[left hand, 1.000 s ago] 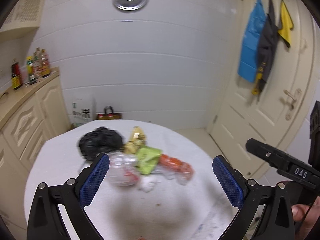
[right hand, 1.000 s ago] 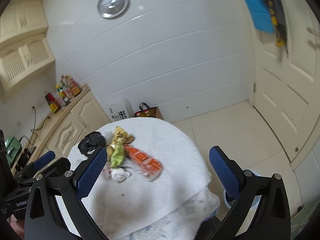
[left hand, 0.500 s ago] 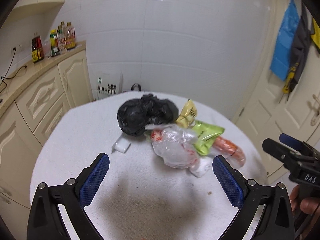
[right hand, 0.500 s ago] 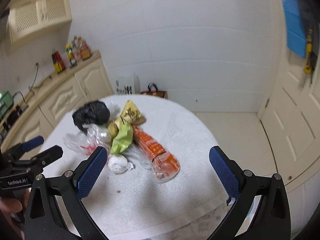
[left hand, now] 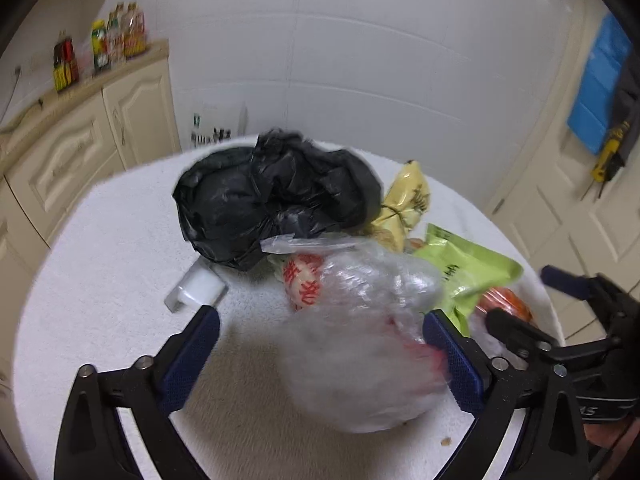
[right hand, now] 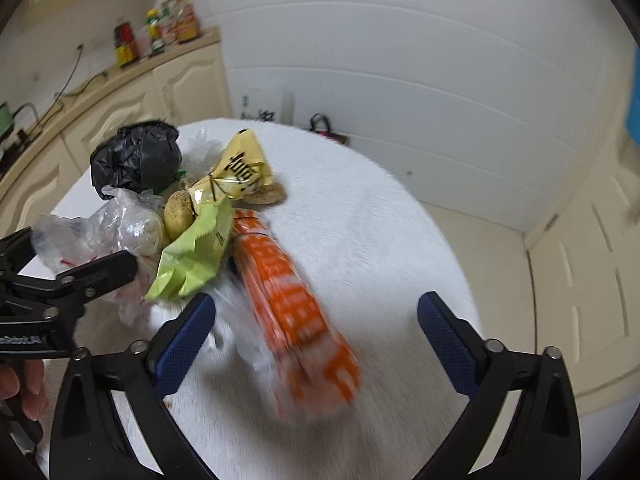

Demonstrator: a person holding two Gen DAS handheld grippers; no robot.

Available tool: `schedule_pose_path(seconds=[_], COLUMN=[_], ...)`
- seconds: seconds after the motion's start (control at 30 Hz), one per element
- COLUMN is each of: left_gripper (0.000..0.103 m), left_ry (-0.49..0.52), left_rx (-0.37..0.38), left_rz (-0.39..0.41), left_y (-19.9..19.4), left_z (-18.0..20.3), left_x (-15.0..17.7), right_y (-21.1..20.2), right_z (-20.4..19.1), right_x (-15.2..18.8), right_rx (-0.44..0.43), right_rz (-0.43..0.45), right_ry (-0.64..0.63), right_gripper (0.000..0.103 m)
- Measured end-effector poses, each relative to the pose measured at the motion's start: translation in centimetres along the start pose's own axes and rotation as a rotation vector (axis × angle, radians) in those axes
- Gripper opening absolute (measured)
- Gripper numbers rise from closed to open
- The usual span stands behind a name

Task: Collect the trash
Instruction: 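Grasp the orange sausage with the right tool while the left tool grasps a clear bag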

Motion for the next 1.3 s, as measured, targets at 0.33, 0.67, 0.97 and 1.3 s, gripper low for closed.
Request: schedule_pose_path(seconds=[0.33,0.67,0.97,1.3], left_gripper=[0.04,0.065,0.055,0.055], left_ry=[0.018,-0.038,-0.005,0.103], left_rx=[0.122,0.114,0.144,0.133], left_rz=[-0.016,-0.014,0.02,0.079], left_y=[-0.7,3.2,1.5,-2.7], left_z=[-1.5,-0.5,-1.0,-1.7], left_x=[-0.4,-3.3,-2.5,0.6], right_y=[0.9,0.6,-1.6,-5.2], right_z=[-1.7,-2.0,-0.9,0.5], right_x=[0.6,1.2,3.3,5.2], right_rx=[-0.098,-0.073,-0.109,-0.191], right_rz=[-0.043,-0.068,-0.047,0.002], right_ry=[-0.004,0.042,0.119,0.254], right_gripper=[0.033,0.032,0.029,0.029])
Point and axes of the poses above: each gripper's, at about its wrist camera, not at the fingertips, and y roughly the way its jaws point, z to its right, x to its underside, the point moved 3 cm from there along y, roughly the way its jaws point, and after that the axes turned 7 degrees about x, right-handed, at the moved point
